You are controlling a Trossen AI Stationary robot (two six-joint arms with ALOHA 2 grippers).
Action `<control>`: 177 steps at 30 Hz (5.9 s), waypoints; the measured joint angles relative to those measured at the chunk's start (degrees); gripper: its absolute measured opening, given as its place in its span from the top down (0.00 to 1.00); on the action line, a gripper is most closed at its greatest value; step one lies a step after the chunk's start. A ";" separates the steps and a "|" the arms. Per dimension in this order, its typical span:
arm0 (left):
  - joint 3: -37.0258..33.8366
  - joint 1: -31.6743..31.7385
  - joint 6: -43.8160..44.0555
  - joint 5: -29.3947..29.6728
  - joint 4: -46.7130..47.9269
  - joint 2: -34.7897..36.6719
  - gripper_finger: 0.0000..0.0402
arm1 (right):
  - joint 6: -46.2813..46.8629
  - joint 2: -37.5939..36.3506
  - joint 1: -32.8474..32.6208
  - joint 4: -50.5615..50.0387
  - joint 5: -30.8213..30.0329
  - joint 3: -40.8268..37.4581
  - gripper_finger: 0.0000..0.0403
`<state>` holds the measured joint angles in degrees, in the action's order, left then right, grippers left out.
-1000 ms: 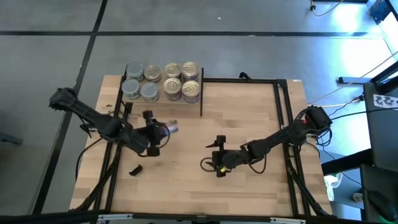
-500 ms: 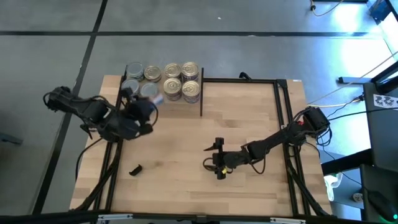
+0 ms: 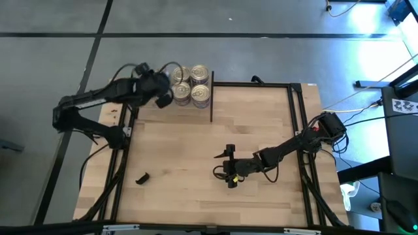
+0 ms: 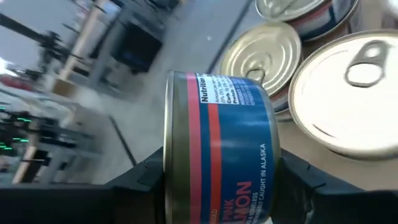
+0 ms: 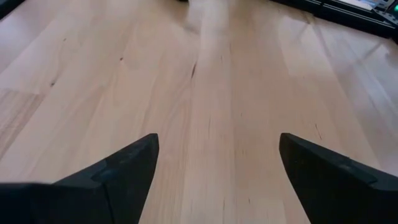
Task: Stack canned seafood by type on shelf
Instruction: Stack the blue tuna can on top of the blue tuna can on the shelf
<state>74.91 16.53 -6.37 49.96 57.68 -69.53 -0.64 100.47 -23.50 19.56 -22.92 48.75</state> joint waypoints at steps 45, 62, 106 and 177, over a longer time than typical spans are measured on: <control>-0.07 23.76 -15.02 -16.53 -6.03 -10.13 0.49 | 0.81 -0.02 0.67 -1.20 0.50 -1.22 0.18; -0.07 23.09 -15.49 -16.57 0.31 -10.13 0.40 | 0.81 -0.02 0.67 -1.20 0.50 -1.25 0.18; -0.05 22.08 -15.02 -18.36 1.67 -5.51 0.41 | 0.78 -0.02 0.67 -0.01 0.50 -1.25 0.18; -0.05 29.63 -9.94 -26.16 2.57 -3.41 0.41 | 0.79 -0.02 0.67 0.03 0.50 -1.25 0.18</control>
<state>74.86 46.16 -16.31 23.80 60.26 -72.94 0.14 100.44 -22.83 19.59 -22.41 47.51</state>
